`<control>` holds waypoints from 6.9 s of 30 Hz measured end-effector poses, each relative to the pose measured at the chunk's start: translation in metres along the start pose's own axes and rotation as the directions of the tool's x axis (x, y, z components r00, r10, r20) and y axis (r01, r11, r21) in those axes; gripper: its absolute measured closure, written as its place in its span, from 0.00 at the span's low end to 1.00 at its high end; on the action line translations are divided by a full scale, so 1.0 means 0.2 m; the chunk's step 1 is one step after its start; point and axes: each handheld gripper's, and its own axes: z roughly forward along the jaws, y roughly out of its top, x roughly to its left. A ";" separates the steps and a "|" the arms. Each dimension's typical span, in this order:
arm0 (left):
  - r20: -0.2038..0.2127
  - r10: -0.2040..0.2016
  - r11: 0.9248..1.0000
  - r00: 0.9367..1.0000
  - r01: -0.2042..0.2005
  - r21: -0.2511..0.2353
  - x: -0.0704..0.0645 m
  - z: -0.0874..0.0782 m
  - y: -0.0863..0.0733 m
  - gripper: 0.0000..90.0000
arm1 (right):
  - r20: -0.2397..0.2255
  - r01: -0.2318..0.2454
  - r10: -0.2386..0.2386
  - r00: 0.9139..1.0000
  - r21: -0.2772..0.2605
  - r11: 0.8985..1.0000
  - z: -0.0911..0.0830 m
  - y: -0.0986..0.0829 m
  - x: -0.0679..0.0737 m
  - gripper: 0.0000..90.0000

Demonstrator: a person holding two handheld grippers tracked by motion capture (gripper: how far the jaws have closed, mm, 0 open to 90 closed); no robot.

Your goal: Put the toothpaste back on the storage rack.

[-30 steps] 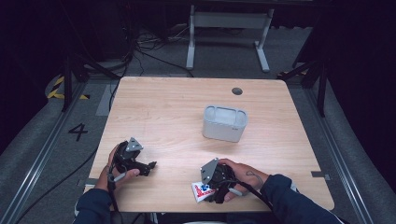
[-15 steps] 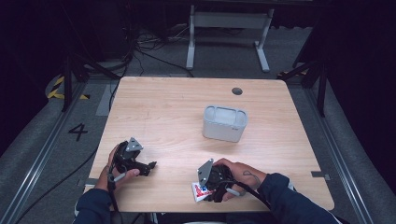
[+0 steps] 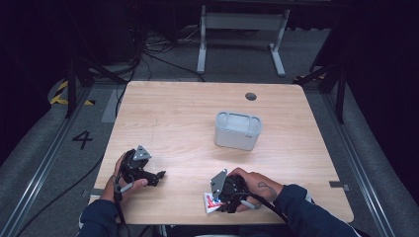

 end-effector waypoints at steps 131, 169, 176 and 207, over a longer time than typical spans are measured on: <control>-0.003 -0.003 1.000 1.000 0.003 0.001 0.00 0.00 0.00 0.01 | 0.267 -0.132 0.410 0.872 -0.678 0.723 -0.81 -0.42 -0.18 0.72; -0.001 -0.004 1.000 1.000 0.004 0.000 0.00 0.00 0.00 0.01 | 0.325 -0.109 0.443 0.836 -0.692 0.714 -0.95 -0.26 -0.46 0.72; -0.001 -0.003 1.000 1.000 0.003 -0.001 0.00 0.00 0.00 0.01 | 0.330 -0.113 0.452 0.829 -0.692 0.713 -0.93 -0.24 -0.52 0.72; -0.001 -0.007 1.000 1.000 0.007 0.000 0.00 0.00 0.00 0.01 | 0.299 -0.167 0.494 0.816 -0.696 0.698 -0.79 -0.24 -0.71 0.72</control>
